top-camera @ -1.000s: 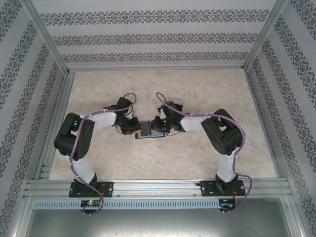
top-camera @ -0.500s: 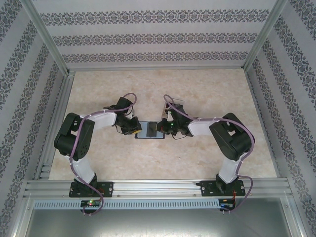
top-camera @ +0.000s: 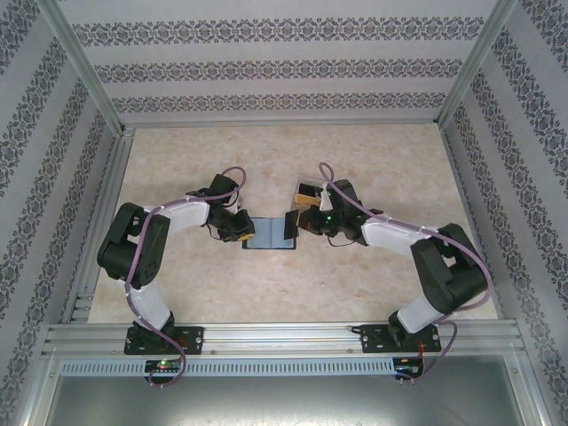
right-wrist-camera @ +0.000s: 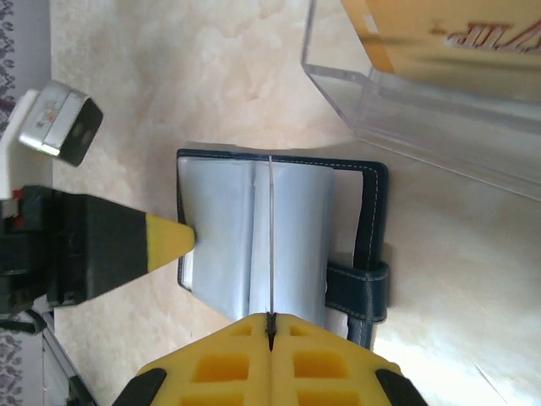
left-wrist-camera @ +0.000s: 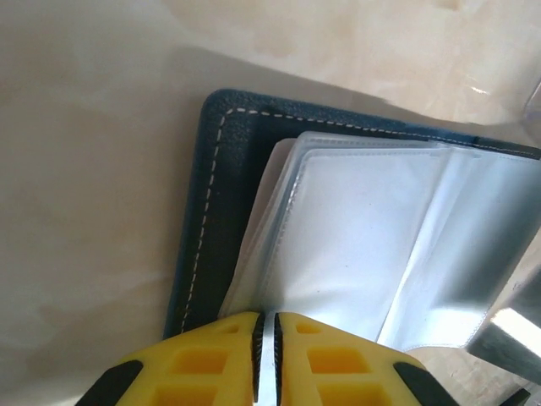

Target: Take the credit cards out of the card holder

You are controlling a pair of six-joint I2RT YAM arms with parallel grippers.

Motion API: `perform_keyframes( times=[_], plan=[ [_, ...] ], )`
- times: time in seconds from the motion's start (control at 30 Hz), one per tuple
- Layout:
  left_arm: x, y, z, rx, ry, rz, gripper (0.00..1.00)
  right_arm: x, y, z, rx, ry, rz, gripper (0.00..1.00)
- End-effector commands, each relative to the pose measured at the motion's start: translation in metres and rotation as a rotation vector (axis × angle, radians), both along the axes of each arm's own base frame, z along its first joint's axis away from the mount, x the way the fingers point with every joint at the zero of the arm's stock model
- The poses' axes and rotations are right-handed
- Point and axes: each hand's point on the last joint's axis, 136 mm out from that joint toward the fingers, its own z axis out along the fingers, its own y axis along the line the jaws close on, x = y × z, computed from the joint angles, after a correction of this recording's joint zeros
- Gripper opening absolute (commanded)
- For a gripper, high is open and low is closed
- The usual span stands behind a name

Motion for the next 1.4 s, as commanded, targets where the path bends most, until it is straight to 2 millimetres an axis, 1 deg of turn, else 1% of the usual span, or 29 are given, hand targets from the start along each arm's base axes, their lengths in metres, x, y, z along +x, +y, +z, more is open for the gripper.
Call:
perform_keyframes(
  times=[0.0,0.1,0.13,0.17,0.23,0.27,0.3,0.33,0.37,0.4,0.43,0.47,0.53,0.6,0.67,0.77,0.87,1.03,1.13,1.37],
  plan=[
    [0.000,-0.001,0.018,-0.010,-0.014,-0.010,0.17,-0.001,-0.009,0.028,-0.067,-0.078,0.055,0.00],
    [0.010,-0.005,0.045,-0.043,-0.073,0.003,0.21,0.001,-0.019,0.053,-0.163,-0.152,0.094,0.00],
    [0.012,-0.006,0.055,-0.054,-0.097,0.005,0.25,0.002,-0.023,0.061,-0.204,-0.182,0.110,0.00],
    [0.014,-0.007,0.064,-0.063,-0.118,0.008,0.32,0.003,-0.028,0.068,-0.236,-0.203,0.120,0.00],
    [0.018,-0.007,0.084,-0.079,-0.165,0.016,0.53,0.007,-0.037,0.082,-0.311,-0.254,0.145,0.00],
    [0.019,-0.007,0.091,-0.084,-0.180,0.021,0.58,0.010,-0.040,0.088,-0.341,-0.276,0.158,0.00],
    [0.020,-0.007,0.099,-0.093,-0.199,0.022,0.69,0.013,-0.043,0.095,-0.376,-0.303,0.174,0.00],
    [0.020,-0.007,0.107,-0.098,-0.217,0.027,0.76,0.016,-0.047,0.101,-0.416,-0.329,0.192,0.00],
    [0.020,-0.006,0.113,-0.100,-0.229,0.032,0.81,0.019,-0.050,0.105,-0.452,-0.350,0.208,0.00],
    [0.019,-0.005,0.120,-0.102,-0.248,0.035,0.91,0.024,-0.053,0.108,-0.495,-0.371,0.223,0.00],
    [0.018,-0.003,0.127,-0.103,-0.266,0.039,0.97,0.029,-0.057,0.110,-0.542,-0.389,0.240,0.00],
    [0.018,-0.002,0.133,-0.102,-0.284,0.043,1.00,0.033,-0.060,0.113,-0.578,-0.402,0.257,0.00],
    [0.015,0.001,0.146,-0.102,-0.321,0.045,0.99,0.038,-0.059,0.118,-0.640,-0.442,0.347,0.00],
    [0.011,0.008,0.152,-0.076,-0.344,0.051,0.99,0.045,-0.059,0.123,-0.682,-0.472,0.395,0.00],
    [0.007,0.014,0.157,-0.053,-0.363,0.053,0.99,0.052,-0.058,0.123,-0.726,-0.502,0.439,0.00],
    [-0.001,0.021,0.159,-0.030,-0.379,0.055,0.99,0.062,-0.062,0.114,-0.828,-0.523,0.522,0.00],
    [-0.007,0.028,0.162,-0.004,-0.392,0.064,0.99,0.073,-0.065,0.100,-0.961,-0.552,0.612,0.00],
    [-0.013,0.038,0.167,0.026,-0.410,0.071,0.99,0.089,-0.055,0.083,-1.077,-0.610,0.719,0.00],
    [-0.014,0.042,0.167,0.044,-0.408,0.072,0.99,0.096,-0.051,0.075,-1.111,-0.610,0.745,0.00],
    [-0.012,0.045,0.168,0.049,-0.408,0.080,0.99,0.101,-0.043,0.063,-1.175,-0.633,0.820,0.00]
  ],
)
